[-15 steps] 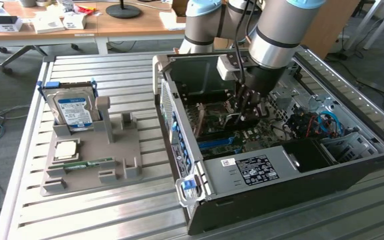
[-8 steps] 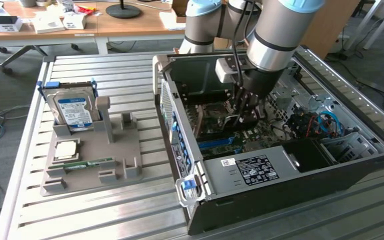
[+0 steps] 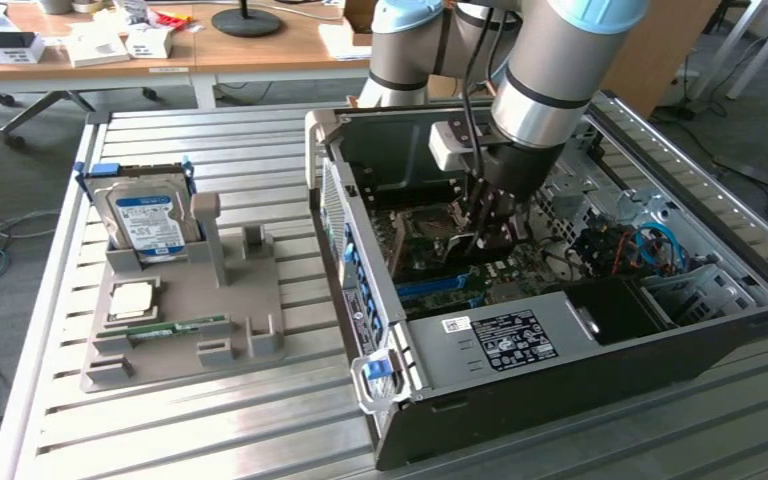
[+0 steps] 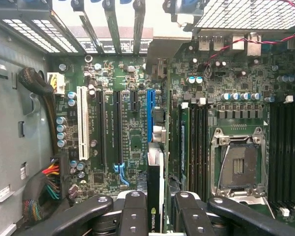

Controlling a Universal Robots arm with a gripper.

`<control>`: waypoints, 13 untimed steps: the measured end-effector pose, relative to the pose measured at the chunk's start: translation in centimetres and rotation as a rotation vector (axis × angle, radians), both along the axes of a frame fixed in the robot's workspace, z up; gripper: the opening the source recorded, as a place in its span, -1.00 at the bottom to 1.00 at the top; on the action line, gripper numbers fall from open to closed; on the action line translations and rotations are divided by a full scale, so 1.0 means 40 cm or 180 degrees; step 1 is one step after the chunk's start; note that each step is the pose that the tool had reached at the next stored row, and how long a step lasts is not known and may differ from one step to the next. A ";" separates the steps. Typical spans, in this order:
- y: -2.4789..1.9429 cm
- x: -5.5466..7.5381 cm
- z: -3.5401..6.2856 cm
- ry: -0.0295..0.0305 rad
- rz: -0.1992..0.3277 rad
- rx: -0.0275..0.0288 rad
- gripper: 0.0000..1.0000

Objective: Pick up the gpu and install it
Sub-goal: 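Insert the gpu into the slot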

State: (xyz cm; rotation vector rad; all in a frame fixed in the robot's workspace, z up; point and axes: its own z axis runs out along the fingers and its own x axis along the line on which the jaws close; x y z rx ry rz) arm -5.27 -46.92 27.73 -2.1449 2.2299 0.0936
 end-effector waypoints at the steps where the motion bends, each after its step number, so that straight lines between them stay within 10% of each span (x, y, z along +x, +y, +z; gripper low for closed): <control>1: 0.000 -0.001 0.000 0.0000 -0.0001 0.0000 -0.47; 13: 0.000 -0.018 -0.001 0.0000 0.0000 0.0000 -0.47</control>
